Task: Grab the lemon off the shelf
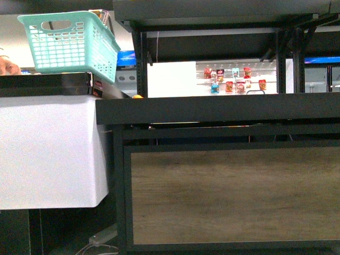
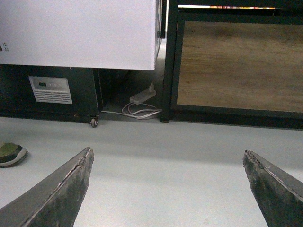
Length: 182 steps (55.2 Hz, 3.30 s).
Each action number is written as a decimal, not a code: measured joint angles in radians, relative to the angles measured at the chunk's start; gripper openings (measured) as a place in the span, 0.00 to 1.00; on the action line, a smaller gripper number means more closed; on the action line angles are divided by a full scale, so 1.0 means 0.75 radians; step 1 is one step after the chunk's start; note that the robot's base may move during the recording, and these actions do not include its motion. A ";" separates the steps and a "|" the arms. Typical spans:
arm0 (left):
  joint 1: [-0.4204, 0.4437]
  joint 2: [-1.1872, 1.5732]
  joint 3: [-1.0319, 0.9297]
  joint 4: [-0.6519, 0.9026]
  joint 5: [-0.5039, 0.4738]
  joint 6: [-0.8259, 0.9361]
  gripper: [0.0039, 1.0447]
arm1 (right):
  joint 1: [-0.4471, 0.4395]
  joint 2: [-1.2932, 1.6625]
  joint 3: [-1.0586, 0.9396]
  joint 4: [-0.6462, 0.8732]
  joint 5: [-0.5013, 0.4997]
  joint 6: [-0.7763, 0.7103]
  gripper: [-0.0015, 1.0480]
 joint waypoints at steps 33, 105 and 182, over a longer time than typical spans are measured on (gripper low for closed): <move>0.000 0.000 0.000 0.000 0.000 0.000 0.93 | 0.000 0.000 0.000 0.000 0.000 0.000 0.93; 0.000 0.001 0.000 0.000 0.000 0.000 0.93 | 0.001 -0.001 0.000 0.000 -0.001 0.000 0.93; 0.001 0.002 0.000 0.000 0.001 0.001 0.93 | 0.001 0.001 0.000 0.000 -0.004 0.000 0.93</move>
